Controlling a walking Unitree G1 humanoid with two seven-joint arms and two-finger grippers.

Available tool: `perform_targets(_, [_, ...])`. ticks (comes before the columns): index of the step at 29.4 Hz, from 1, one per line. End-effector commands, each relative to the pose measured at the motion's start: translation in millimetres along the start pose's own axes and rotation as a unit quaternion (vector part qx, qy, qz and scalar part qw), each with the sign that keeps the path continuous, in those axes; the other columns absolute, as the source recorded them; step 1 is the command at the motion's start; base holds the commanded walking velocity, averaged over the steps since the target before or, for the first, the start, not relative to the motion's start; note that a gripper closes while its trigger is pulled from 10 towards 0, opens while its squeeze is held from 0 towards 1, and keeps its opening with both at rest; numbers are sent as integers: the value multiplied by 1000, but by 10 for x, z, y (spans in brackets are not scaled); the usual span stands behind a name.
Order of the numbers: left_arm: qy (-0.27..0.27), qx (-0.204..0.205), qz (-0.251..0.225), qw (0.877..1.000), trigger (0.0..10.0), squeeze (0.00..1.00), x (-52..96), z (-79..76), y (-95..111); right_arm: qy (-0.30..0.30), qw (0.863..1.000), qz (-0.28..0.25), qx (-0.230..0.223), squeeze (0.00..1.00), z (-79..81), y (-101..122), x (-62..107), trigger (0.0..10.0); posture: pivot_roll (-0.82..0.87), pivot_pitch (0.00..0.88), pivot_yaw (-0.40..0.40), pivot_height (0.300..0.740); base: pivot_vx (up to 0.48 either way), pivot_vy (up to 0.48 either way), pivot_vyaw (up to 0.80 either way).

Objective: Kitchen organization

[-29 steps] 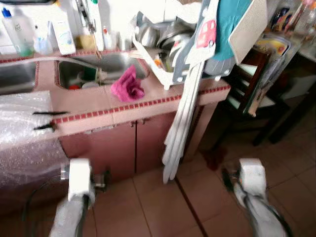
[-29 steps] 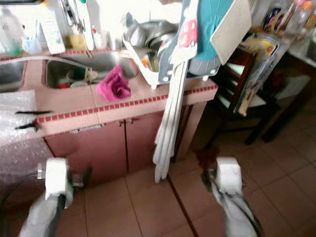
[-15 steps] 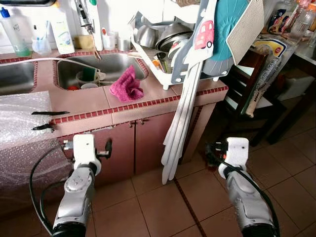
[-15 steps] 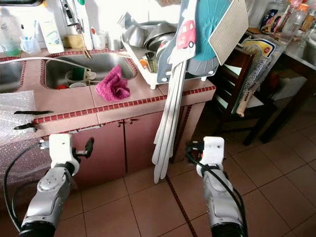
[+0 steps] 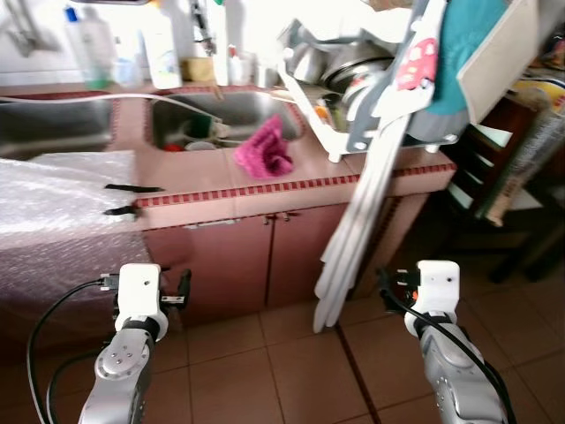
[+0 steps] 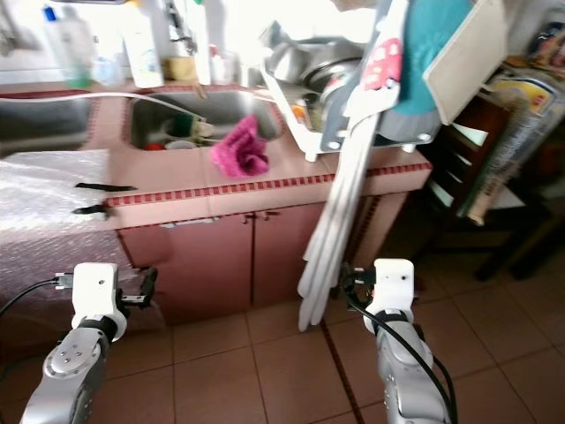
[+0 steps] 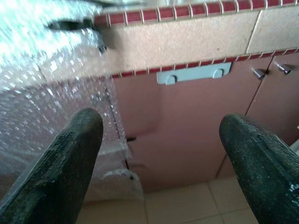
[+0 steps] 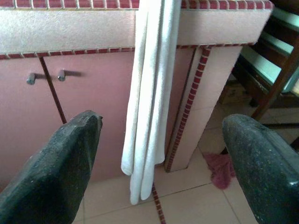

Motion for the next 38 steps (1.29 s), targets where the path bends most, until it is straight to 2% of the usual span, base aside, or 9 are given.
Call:
perform_targets(1, [-21, -1, -10, 1000, 10000, 0, -2, -88, 79, -22, 1000, 0, -19, 0, -96, 13, 12, 10000, 109, 0, -26, 740, 0, 0, 0])
perform_targets(10, [-77, -22, -18, 997, 10000, 0, -50, -159, 235, -63, 994, 10, -89, 0, -15, -85, 34, 10000, 120, 0, 93, 740, 0, 0, 0])
perform_targets(14, [-91, -29, -20, 995, 10000, 0, -88, -174, 264, -74, 992, 13, -98, 0, 9, -116, 41, 10000, 109, 0, 120, 740, 0, 0, 0])
perform_targets(17, [-105, -9, -14, 994, 10000, 0, -169, -268, 303, -66, 994, 12, -84, 0, 60, -96, 32, 10000, 92, 0, 127, 740, 0, 0, 0])
perform_targets(20, [-106, 26, -7, 994, 10000, 0, -180, -327, 290, -48, 998, -11, -43, 0, 78, 4, 16, 10000, 69, 0, 81, 740, 0, 0, 0])
perform_targets(23, [-107, 58, -11, 992, 10000, 0, -166, -367, 271, -23, 997, -16, -77, 0, 103, 67, 13, 10000, 56, 0, 32, 740, 0, 0, 0])
perform_targets(28, [-91, 53, -12, 994, 10000, 0, -144, -361, 241, 6, 999, -2, -43, 0, 163, 67, 12, 10000, 58, 0, 1, 740, 0, 0, 0])
perform_targets(30, [-84, 41, -7, 996, 10000, 0, -130, -339, 213, 21, 999, -26, -12, 0, 210, 116, 24, 10000, 66, 0, -2, 740, 0, 0, 0])
perform_targets(38, [-82, 43, 2, 996, 10000, 0, -168, -373, 187, 23, 999, -48, -13, 0, 273, 213, -74, 10000, 63, 0, 7, 740, 0, 0, 0])
Point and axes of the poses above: a point about 5 cm out from each wrist's last joint towards the gripper, its own x axis pointing back from the gripper into the wrist, its own y axis along the axis of the wrist's last joint, z = x × y, the point moved 1 cm from there along -x, pointing out of the wrist towards the gripper, and after that the axes turned 1 degree about x, right-handed, at the moved point
